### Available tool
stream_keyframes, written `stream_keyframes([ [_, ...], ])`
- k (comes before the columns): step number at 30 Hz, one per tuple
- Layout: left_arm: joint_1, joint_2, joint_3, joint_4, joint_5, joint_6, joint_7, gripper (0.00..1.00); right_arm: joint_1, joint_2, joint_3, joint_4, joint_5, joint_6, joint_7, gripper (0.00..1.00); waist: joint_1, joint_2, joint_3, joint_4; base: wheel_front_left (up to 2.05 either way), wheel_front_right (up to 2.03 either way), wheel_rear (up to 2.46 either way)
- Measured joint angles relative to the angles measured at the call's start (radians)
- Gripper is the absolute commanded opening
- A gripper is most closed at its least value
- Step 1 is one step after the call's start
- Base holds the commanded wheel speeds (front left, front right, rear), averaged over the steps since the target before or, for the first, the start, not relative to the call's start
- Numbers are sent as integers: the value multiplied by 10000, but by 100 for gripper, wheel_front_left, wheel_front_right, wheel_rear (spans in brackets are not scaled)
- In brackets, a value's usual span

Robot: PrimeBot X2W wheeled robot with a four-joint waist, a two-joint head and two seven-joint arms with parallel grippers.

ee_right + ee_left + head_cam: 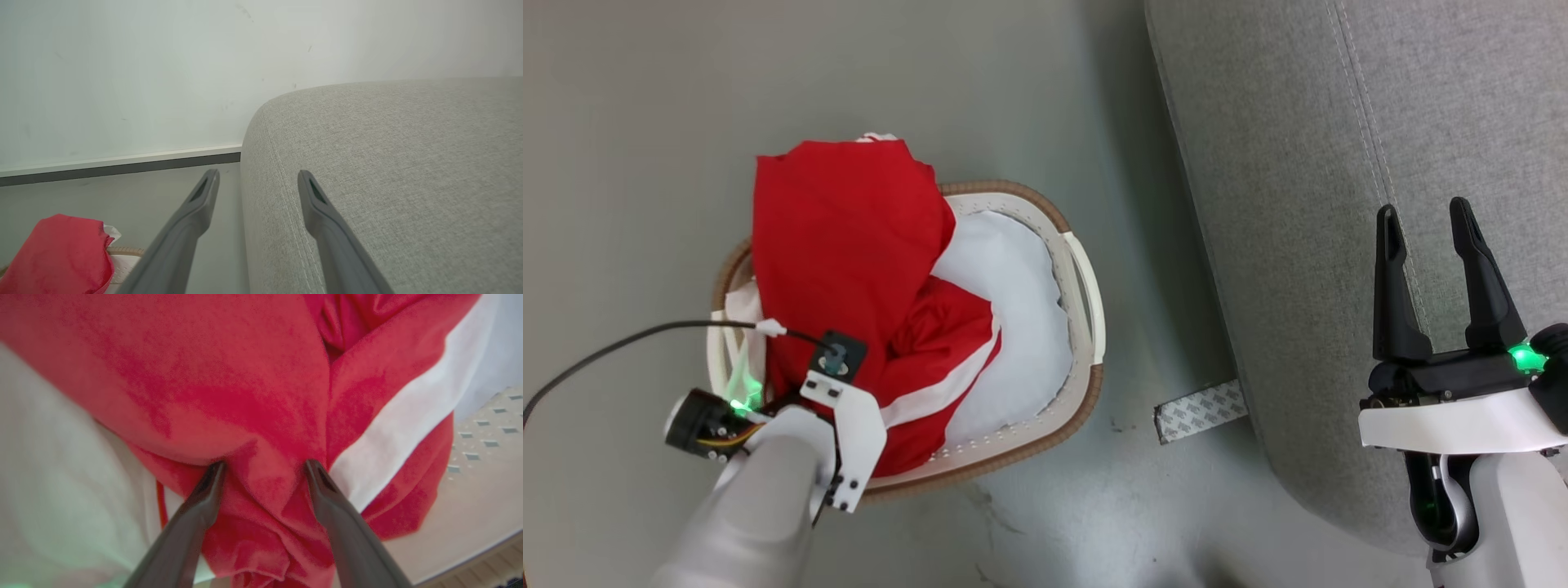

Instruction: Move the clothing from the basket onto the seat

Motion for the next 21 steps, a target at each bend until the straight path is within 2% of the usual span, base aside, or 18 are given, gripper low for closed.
stream_keyframes([
  [5,-279,105,-82,171,6,155,-86,100,-84,2,107,-38,69,0,0,100,0,0,305,-164,0,0,0],
  [6,-282,109,-100,188,6,244,-232,62,-99,2,111,-40,71,0,0,100,0,0,341,-199,0,0,0],
  [7,-291,107,-115,203,6,311,-330,0,-99,2,107,-40,71,0,0,100,-1,0,366,-225,0,0,0],
  [10,-293,-21,-35,297,-155,257,-583,0,-73,2,44,12,67,0,0,100,0,0,274,-213,0,0,0],
  [21,392,-767,508,-240,-1498,-713,-2328,0,671,6,-334,401,-443,0,0,100,-2,0,-1182,272,0,0,0],
])
